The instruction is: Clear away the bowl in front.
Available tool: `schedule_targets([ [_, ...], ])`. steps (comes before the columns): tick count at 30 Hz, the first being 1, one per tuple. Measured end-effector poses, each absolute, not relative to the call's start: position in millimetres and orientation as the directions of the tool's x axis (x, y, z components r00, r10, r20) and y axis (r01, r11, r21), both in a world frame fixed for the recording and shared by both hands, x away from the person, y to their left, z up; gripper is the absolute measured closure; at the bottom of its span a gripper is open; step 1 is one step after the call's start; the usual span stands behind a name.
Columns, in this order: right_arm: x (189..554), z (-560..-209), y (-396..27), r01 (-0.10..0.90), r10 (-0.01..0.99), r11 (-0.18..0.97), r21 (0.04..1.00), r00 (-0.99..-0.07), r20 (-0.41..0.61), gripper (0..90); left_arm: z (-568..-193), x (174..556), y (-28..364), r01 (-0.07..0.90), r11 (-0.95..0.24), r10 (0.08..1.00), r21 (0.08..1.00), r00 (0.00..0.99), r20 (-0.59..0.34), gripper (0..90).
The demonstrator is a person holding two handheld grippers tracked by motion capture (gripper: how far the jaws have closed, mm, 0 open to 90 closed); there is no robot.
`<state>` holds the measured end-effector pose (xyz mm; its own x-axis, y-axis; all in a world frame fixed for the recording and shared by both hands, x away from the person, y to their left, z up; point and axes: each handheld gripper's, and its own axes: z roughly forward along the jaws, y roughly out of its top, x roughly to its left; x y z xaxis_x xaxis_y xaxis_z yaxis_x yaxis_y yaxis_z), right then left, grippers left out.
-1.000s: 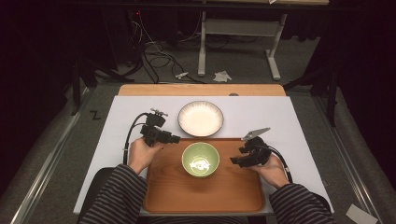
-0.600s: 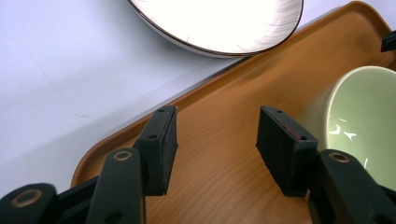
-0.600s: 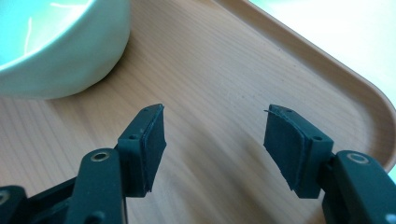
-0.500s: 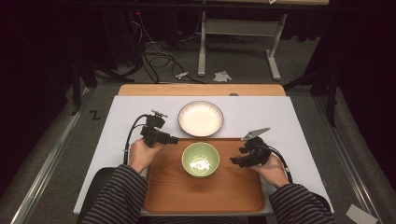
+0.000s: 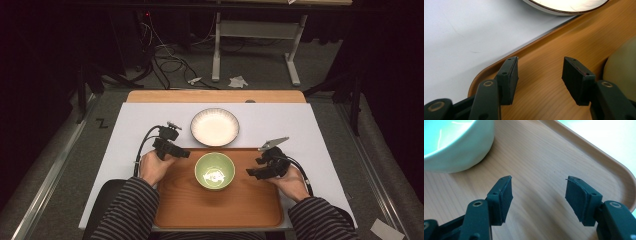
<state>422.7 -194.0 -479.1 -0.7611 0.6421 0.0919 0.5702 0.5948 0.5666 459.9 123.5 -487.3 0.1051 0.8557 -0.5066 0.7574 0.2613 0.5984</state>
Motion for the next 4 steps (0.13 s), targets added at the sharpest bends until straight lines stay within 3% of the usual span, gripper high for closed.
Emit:
schedule_targets([
  [4, 422.7, -479.1, -194.0, 0.569, 0.641, 0.595, 0.567, -0.762, 0.091, 39.9, -488.0, 460.1, 123.7, 0.761, 0.258, 0.857, 0.595, 0.104, -0.504, 46.3],
])
